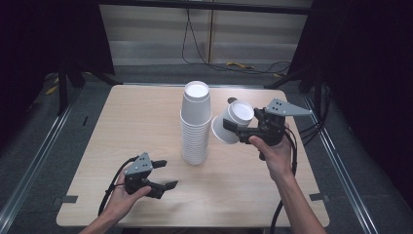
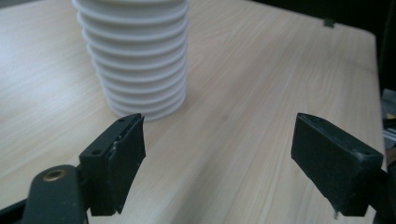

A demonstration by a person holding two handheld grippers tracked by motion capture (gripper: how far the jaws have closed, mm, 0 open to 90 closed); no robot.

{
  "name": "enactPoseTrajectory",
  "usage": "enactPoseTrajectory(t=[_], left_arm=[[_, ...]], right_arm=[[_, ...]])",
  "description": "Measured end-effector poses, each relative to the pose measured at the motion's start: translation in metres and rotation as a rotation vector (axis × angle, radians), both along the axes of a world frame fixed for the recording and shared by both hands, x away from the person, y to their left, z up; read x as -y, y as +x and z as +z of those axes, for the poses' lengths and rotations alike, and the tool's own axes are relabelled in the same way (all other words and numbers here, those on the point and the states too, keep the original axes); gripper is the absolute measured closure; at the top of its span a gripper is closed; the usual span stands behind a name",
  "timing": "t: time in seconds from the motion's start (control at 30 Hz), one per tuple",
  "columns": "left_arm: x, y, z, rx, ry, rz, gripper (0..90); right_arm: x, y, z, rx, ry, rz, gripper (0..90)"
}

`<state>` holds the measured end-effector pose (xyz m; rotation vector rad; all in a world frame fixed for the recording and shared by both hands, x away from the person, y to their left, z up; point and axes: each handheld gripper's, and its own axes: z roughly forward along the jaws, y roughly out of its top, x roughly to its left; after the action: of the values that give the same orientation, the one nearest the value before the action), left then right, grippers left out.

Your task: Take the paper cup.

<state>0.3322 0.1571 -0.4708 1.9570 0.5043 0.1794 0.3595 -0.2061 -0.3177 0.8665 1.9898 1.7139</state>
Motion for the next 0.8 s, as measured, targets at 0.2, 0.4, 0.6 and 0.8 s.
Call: enactPoseTrajectory(t=[0.2,0.4,0.6,0.8], left_arm=[[0.012,0.0,0.007,0.033,-0.014,-0.049,15.8],[0.029,0.008,0.016,0.056,-0.03,-0.071,16.0],[0.044,0.011,0.032,0.079,-0.065,-0.088,15.8],[0.054,0.011,0.032,0.066,-0.081,-0.089,15.8]], right_arm=[[-0.004,-0.003,-0.012,-0.031,-0.009,0.025,21.4],[-0.01,-0.005,-0.026,-0.063,0.0,0.067,21.4],[-0.02,-0.008,-0.033,-0.081,-0.017,0.111,21.4],[-0.023,-0.011,-0.046,-0.096,-0.031,0.128,21.4]])
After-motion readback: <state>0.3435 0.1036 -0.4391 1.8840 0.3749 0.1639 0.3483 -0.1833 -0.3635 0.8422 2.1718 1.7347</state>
